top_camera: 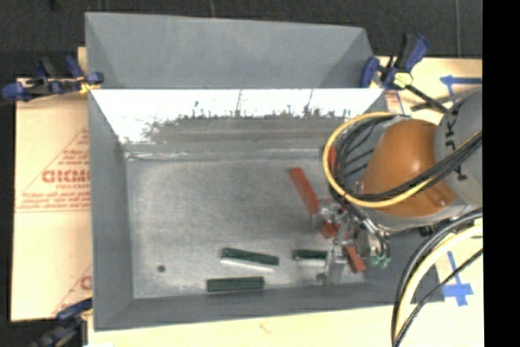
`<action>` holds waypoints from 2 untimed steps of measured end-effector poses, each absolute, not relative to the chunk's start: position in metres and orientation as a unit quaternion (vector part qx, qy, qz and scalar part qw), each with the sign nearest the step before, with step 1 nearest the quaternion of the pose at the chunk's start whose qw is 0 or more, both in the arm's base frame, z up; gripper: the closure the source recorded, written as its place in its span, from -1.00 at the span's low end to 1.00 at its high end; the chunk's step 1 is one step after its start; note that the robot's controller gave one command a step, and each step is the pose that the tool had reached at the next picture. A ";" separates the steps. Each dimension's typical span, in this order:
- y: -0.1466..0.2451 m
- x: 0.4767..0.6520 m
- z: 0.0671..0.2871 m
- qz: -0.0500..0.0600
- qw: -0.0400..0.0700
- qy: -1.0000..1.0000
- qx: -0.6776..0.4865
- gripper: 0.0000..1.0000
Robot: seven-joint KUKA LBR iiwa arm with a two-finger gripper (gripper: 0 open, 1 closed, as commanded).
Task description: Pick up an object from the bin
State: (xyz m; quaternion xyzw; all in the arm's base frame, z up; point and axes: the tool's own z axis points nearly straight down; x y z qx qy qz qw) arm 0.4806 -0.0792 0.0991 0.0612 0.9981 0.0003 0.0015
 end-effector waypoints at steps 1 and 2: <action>-0.075 0.478 0.071 -0.001 0.006 1.000 0.010 -1.00; -0.072 0.483 0.071 0.000 0.003 0.994 0.111 1.00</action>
Offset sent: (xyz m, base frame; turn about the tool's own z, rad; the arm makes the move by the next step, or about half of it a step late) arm 0.0006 0.0082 -0.0291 0.1028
